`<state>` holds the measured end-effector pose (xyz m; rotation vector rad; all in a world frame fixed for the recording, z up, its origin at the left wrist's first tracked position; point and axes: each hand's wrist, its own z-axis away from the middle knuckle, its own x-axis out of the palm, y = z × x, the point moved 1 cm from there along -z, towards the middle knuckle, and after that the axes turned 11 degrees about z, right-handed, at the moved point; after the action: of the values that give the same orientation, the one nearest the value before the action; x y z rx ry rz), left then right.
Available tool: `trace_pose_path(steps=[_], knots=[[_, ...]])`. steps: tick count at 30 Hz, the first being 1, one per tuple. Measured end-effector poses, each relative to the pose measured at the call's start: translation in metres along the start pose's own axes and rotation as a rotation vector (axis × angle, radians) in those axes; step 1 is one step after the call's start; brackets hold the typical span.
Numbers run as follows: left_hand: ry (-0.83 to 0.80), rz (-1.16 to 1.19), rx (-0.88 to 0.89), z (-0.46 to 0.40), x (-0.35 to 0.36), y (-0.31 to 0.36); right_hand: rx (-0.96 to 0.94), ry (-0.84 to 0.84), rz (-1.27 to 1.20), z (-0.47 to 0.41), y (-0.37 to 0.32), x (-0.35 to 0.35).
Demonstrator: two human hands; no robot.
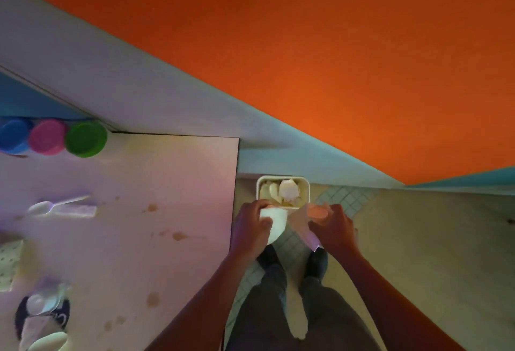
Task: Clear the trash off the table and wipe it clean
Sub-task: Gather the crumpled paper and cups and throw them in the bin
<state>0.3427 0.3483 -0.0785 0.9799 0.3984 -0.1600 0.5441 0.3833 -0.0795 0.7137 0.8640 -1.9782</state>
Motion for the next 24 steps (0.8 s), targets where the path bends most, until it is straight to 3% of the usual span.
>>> trace_pose_path(steps=[14, 24], knots=[[-0.023, -0.097, -0.100, -0.084, 0.116, -0.098, 0.052, -0.054, -0.019, -0.106, 0.083, 0.082], [0.079, -0.066, -0.159, -0.167, 0.187, -0.207, 0.049, -0.042, 0.034, -0.207, 0.113, 0.176]])
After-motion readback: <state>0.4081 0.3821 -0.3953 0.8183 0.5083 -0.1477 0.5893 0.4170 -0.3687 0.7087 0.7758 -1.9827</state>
